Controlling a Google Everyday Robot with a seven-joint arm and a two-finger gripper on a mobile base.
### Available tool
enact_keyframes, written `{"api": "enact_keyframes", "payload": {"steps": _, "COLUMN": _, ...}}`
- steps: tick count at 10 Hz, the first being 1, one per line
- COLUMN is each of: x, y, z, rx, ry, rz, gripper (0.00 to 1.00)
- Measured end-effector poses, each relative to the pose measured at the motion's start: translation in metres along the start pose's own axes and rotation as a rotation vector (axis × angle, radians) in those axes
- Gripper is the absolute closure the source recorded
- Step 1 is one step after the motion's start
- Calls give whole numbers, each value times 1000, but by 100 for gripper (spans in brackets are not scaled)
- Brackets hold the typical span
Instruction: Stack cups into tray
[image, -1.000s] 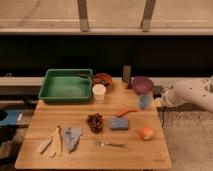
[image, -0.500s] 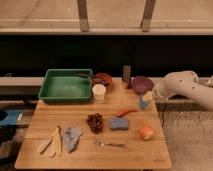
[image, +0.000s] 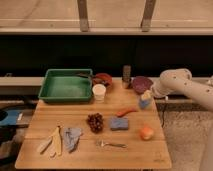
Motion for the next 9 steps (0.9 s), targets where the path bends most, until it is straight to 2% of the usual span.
{"api": "enact_keyframes", "payload": {"steps": 4, "x": 0, "y": -8, "z": 22, "rx": -24, "ry": 32, "rz": 27, "gripper": 34}}
{"api": "enact_keyframes", "payload": {"steps": 7, "x": 3, "y": -12, "z": 37, "rx": -29, "ry": 59, "rz": 48, "gripper": 34}}
{"api": "enact_keyframes", "payload": {"steps": 8, "x": 3, "y": -13, "z": 43, "rx": -26, "ry": 69, "rz": 55, "gripper": 35}}
{"api": "enact_keyframes", "payload": {"steps": 9, "x": 5, "y": -14, "z": 49, "rx": -24, "ry": 78, "rz": 61, "gripper": 42}}
